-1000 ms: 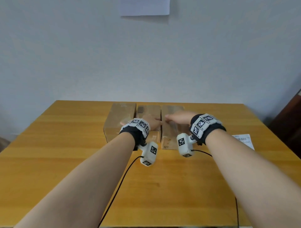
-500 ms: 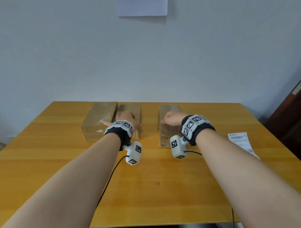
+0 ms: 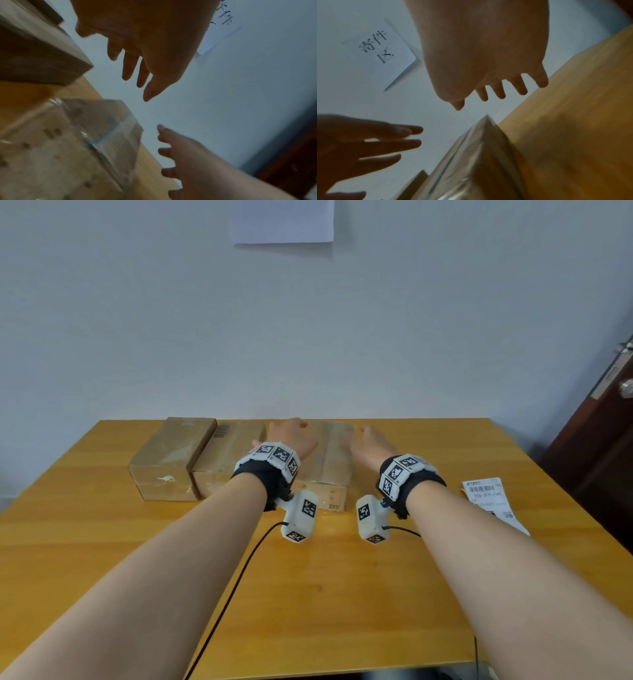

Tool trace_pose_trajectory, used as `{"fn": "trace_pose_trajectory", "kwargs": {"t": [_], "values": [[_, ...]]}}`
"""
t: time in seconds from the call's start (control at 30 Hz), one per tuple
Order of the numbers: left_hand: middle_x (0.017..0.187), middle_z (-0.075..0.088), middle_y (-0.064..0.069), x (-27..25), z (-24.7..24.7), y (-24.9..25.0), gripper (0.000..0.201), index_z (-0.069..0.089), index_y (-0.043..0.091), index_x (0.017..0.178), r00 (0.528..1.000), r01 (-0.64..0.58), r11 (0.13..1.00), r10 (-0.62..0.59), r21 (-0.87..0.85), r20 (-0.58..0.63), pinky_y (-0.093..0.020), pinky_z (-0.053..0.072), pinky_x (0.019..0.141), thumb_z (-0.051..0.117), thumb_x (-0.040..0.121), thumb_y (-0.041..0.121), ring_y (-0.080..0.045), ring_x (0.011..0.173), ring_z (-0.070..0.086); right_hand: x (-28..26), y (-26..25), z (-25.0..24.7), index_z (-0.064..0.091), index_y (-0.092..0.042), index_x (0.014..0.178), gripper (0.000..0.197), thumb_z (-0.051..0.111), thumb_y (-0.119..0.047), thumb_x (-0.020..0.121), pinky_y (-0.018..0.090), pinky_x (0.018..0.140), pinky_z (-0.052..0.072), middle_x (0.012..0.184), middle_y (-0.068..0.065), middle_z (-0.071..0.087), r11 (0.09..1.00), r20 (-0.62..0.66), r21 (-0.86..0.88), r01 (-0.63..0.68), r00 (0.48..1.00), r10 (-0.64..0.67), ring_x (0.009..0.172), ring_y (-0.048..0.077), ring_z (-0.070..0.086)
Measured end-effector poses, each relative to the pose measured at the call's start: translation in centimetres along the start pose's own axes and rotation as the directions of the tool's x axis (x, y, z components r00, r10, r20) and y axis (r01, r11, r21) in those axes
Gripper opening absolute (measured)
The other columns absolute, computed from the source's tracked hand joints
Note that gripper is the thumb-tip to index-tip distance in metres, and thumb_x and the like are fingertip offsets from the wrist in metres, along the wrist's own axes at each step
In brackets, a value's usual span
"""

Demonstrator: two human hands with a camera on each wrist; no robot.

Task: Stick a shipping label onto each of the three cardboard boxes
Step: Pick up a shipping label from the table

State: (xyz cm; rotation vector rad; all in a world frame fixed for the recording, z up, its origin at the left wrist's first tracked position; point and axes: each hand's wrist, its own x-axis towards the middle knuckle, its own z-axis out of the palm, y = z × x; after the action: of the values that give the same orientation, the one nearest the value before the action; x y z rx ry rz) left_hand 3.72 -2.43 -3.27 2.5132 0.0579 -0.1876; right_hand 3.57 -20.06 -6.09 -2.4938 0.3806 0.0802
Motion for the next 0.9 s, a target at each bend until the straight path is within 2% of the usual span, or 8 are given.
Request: {"fn": "trace_pose_trajectory", "kwargs": {"t": [0.13,0.23,0.3,0.37,0.5,0.67,0.83,0.9], "values": [[0.143,0.058,-0.001,-1.2,1.8,4.1,0.048,0.058,0.022,0.141,0.984,-0.137,0.982,0.15,-0.128,0.097,-0.028,0.039,0.101,0.062,0.094,0.034,-0.023,0.129,0.056,0.6,6.0,-1.6,0.022,-0.021,0.163,0.075,0.035,-0.059,0.1,0.06,0.122,0.021,0.168,0.015,0.022,0.936,-0.015,-0.207,-0.286,0.957,0.289,0.154,0.044,0.017],[0.145,0.058,-0.004,-1.0,3.6,5.7,0.045,0.059,0.017,0.142,0.969,-0.173,0.978,0.19,-0.115,0.158,-0.028,0.041,0.096,0.062,0.097,0.025,-0.023,0.13,0.055,-0.1,10.5,-3.3,0.006,-0.022,0.167,0.084,0.037,-0.064,0.101,0.063,0.125,0.011,0.173,0.018,-0.002,0.846,-0.026,-0.26,-0.466,0.879,0.476,0.157,0.046,0.0],[0.142,0.059,-0.005,-1.0,4.6,6.3,0.045,0.06,0.016,0.141,0.962,-0.155,0.984,0.17,-0.082,0.215,-0.03,0.043,0.097,0.063,0.097,0.026,-0.023,0.125,0.057,-1.0,12.4,-4.4,0.001,-0.015,0.167,0.087,0.043,-0.058,0.105,0.05,0.123,0.02,0.172,0.022,0.003,0.834,0.0,-0.189,-0.519,0.849,0.529,0.157,0.044,0.012],[0.137,0.061,-0.007,-1.0,5.5,6.8,0.048,0.058,0.01,0.141,0.956,-0.119,0.99,0.135,-0.079,0.26,-0.03,0.044,0.087,0.066,0.097,0.025,-0.021,0.112,0.057,-1.1,14.0,-4.6,0.005,-0.005,0.165,0.082,0.049,-0.042,0.108,0.04,0.111,0.038,0.168,0.022,0.023,0.831,0.02,-0.104,-0.547,0.834,0.552,0.15,0.038,0.035],[0.118,0.063,-0.007,-1.2,5.7,7.6,0.055,0.054,0.007,0.143,0.967,-0.095,0.993,0.107,-0.064,0.233,-0.031,0.043,0.079,0.069,0.095,0.028,-0.024,0.097,0.055,-0.6,15.2,-4.2,0.023,0.002,0.161,0.073,0.047,-0.043,0.109,0.034,0.09,0.046,0.156,0.02,0.046,0.833,0.075,-0.202,-0.515,0.84,0.538,0.136,0.033,0.054],[0.123,0.064,-0.013,-0.9,5.0,7.2,0.046,0.062,0.006,0.129,0.968,-0.057,0.998,0.054,0.006,0.246,-0.032,0.045,0.078,0.067,0.095,0.036,-0.025,0.095,0.056,-0.9,12.3,-4.6,0.032,-0.007,0.161,0.069,0.026,-0.054,0.111,0.04,0.119,0.032,0.168,0.016,0.031,0.902,0.213,-0.256,-0.348,0.89,0.404,0.152,0.033,0.035],[0.125,0.065,-0.013,-0.8,4.6,6.3,0.049,0.064,0.007,0.128,0.966,-0.034,0.999,0.027,0.022,0.258,-0.032,0.047,0.08,0.069,0.093,0.04,-0.027,0.106,0.063,-0.6,9.0,-3.6,0.037,-0.008,0.158,0.063,0.045,-0.046,0.109,0.039,0.112,0.04,0.162,0.013,0.041,0.956,0.225,-0.189,-0.223,0.938,0.263,0.146,0.032,0.044],[0.126,0.066,-0.015,-0.7,4.3,5.8,0.052,0.064,0.005,0.128,0.967,-0.024,0.999,0.016,0.028,0.256,-0.033,0.047,0.081,0.069,0.092,0.041,-0.03,0.113,0.064,0.0,8.2,-3.4,0.051,-0.009,0.148,0.051,0.054,-0.039,0.107,0.039,0.099,0.048,0.146,0.013,0.057,0.972,0.217,-0.138,-0.193,0.951,0.22,0.128,0.031,0.058]]}}
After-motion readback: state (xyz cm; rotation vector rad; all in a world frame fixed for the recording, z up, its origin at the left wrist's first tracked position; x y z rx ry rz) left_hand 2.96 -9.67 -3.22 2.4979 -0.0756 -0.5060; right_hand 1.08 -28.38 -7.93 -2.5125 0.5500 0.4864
